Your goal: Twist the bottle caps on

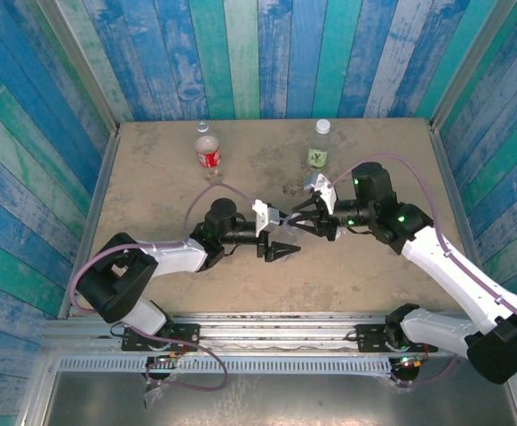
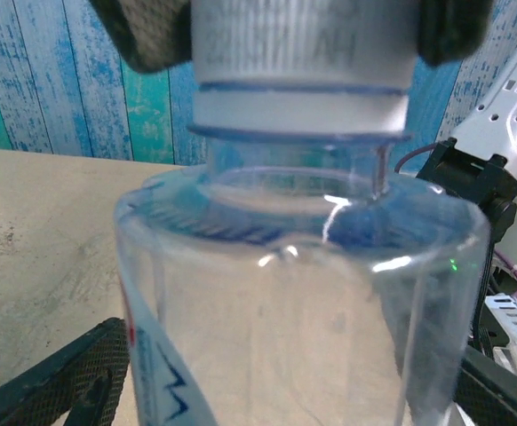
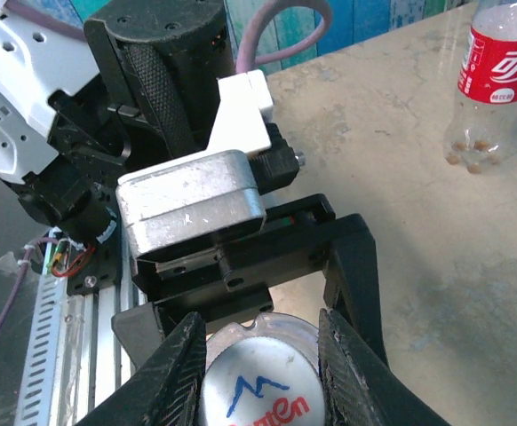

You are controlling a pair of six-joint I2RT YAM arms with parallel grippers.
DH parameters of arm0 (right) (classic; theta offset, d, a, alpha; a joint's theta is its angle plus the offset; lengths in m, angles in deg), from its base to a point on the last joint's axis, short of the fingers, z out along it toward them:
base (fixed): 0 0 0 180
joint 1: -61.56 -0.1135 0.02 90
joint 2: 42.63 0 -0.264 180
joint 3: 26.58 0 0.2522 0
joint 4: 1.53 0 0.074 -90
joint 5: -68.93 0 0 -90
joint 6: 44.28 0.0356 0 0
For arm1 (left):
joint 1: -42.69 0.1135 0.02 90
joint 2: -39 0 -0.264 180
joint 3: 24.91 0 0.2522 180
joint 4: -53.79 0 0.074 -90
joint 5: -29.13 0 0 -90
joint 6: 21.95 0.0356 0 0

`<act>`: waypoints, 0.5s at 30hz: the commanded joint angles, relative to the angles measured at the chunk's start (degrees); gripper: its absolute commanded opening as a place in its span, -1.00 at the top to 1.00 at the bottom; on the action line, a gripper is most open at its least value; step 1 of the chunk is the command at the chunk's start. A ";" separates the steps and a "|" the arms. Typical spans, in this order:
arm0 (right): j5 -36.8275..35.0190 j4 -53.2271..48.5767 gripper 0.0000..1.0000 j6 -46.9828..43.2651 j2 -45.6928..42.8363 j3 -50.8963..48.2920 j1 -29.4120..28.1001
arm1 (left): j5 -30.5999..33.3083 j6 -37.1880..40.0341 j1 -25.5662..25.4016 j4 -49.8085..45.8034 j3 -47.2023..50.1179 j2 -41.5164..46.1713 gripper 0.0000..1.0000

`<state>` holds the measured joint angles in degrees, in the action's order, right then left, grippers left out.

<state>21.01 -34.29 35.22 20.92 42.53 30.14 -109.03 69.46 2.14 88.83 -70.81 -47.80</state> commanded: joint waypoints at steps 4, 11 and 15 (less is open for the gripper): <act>4.08 1.19 0.54 0.74 -0.10 0.59 0.14 | -0.57 -0.36 0.13 1.03 -1.08 1.86 -0.17; 1.19 1.98 0.54 6.21 0.57 0.28 0.02 | 2.38 -0.15 0.13 1.19 -1.00 1.56 0.07; -15.67 4.56 0.63 17.62 -1.58 -1.91 -2.14 | 12.65 -0.49 0.13 3.88 -0.30 0.58 0.11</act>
<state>16.71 -31.47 42.87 21.14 42.32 29.46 -105.07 69.02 2.07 89.42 -70.83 -47.80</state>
